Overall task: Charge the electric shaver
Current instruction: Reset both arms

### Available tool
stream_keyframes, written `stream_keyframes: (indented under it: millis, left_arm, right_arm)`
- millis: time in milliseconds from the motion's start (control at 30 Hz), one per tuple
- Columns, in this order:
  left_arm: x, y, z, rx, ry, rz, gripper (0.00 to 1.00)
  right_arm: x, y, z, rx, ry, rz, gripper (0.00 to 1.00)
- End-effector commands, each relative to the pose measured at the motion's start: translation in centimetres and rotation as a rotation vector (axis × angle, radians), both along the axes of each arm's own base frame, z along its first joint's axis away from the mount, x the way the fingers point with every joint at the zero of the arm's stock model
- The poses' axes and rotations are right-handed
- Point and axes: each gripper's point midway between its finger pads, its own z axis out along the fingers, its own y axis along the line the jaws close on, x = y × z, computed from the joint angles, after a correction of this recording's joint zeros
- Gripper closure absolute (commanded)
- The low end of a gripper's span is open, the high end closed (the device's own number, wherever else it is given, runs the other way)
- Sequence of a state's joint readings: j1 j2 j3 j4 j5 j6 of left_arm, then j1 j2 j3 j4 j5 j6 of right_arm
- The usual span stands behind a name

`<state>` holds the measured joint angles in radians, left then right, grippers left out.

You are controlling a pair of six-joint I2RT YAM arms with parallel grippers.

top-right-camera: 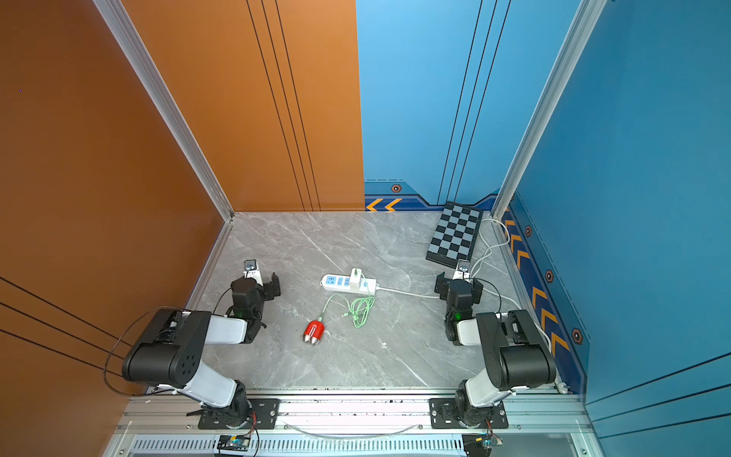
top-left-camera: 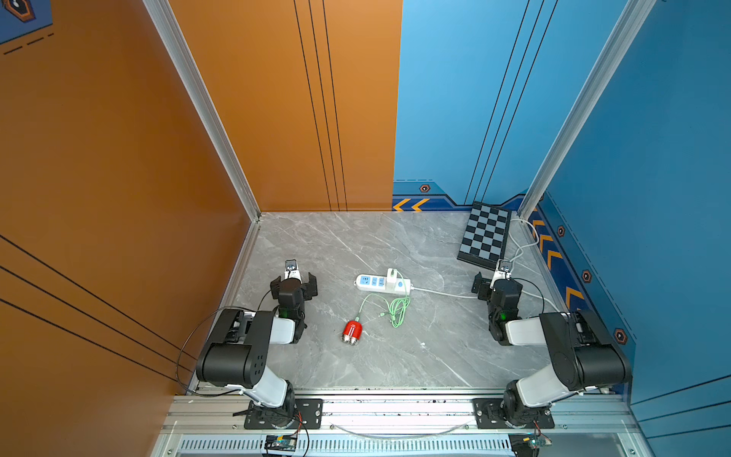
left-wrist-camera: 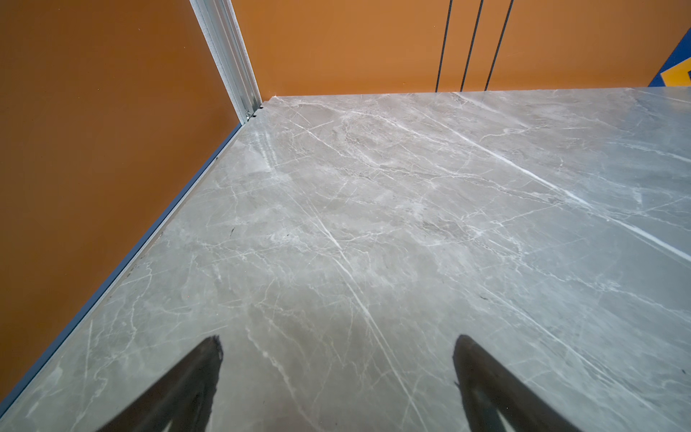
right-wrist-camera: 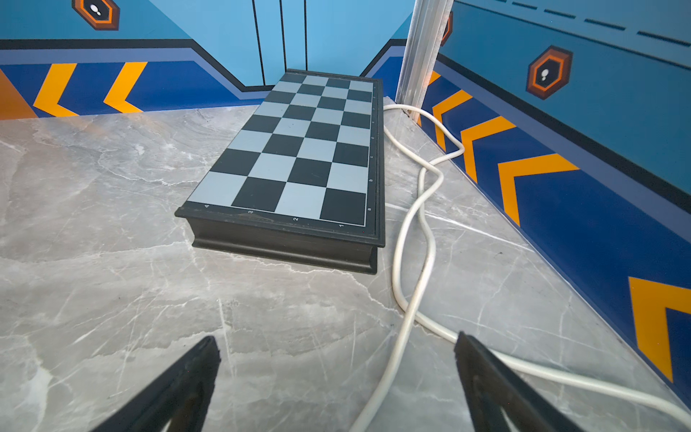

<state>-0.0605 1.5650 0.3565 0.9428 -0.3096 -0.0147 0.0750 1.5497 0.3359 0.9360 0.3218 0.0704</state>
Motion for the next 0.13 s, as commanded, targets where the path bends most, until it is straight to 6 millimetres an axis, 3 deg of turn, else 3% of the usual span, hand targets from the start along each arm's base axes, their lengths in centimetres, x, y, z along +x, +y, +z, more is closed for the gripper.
stream_keyframes:
  millis: [0, 100]
  left_arm:
    - [0.4, -0.2, 0.7, 0.008, -0.024, -0.007, 0.02]
    - [0.4, -0.2, 0.7, 0.007, -0.025, -0.007, 0.02]
  right_arm:
    - [0.6, -0.3, 1.0, 0.015, -0.038, -0.006, 0.0]
    - [0.8, 1.2, 0.9, 0.018, -0.033, 0.092, 0.0]
